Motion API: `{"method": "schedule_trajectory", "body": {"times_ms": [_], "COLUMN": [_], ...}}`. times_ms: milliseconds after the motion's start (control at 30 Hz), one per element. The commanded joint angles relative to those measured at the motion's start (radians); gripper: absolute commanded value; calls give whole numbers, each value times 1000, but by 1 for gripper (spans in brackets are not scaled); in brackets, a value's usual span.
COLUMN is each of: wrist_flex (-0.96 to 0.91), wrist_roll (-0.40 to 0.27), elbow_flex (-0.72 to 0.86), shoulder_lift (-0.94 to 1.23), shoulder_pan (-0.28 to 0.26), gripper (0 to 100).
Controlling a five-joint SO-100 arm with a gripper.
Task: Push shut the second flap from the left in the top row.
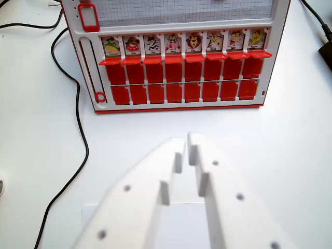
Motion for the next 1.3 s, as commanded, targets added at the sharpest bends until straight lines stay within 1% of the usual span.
{"method": "schedule_trajectory", "body": {"times_ms": [0,100,267,367,433,533,633,733,867,1033,1167,1267], "wrist_flex": [-28,-32,-75,-144,-183,-192,-198,-199,-198,-204,-238,-268], "wrist_roll": [14,67,215,290,327,364,410,440,434,370,308,290], "elbow_flex": [0,23,43,32,5,-63,-150,-247,-400,-583,-646,-663], "shoulder_lift": [40,6,-123,-221,-285,-387,-494,-611,-782,-965,-1057,-1100], "shoulder_pan": [-20,-43,-75,-87,-98,-132,-161,-176,-183,-175,-167,-163], "gripper": [0,0,0,0,0,0,0,0,0,0,0,0]}}
